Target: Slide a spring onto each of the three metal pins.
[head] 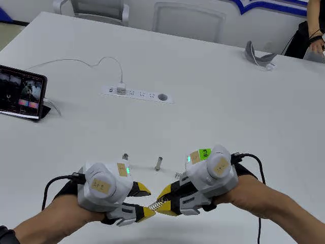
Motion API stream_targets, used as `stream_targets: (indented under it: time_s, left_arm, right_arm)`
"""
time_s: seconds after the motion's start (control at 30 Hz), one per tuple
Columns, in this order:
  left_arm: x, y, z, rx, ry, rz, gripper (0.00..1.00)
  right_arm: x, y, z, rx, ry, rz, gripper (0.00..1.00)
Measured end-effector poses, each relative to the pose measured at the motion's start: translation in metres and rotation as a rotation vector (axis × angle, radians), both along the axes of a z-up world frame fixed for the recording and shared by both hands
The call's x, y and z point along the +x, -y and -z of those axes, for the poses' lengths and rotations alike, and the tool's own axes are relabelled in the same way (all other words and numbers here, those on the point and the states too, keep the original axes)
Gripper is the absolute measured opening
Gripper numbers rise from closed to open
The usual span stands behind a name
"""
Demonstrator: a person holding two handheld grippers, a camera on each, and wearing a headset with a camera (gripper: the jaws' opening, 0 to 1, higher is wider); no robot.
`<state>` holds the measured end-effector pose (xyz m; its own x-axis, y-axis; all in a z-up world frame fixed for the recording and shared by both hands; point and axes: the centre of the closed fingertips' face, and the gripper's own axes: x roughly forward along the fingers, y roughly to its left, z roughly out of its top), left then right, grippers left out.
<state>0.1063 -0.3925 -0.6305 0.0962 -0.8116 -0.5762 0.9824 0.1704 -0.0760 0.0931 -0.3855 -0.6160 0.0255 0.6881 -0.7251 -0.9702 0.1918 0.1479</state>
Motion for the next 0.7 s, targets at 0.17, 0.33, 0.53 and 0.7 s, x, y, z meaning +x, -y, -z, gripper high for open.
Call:
stream_targets:
  time_s: [0.17, 0.33, 0.53, 0.7]
  left_arm:
    - [0.003, -0.003, 0.002, 0.0, -0.006, -0.013, 0.27]
    - [0.005, -0.004, 0.001, -0.005, -0.002, -0.025, 0.27]
    - [0.007, -0.008, 0.003, -0.002, -0.002, -0.042, 0.26]
    - [0.007, -0.014, 0.006, -0.003, -0.01, -0.064, 0.27]
  right_arm:
    - [0.002, 0.002, -0.004, 0.018, -0.002, 0.022, 0.12]
    - [0.004, 0.006, -0.005, 0.018, -0.001, 0.036, 0.12]
    - [0.003, 0.009, -0.005, 0.019, -0.001, 0.042, 0.12]
    - [0.003, 0.012, -0.004, 0.014, -0.002, 0.05, 0.12]
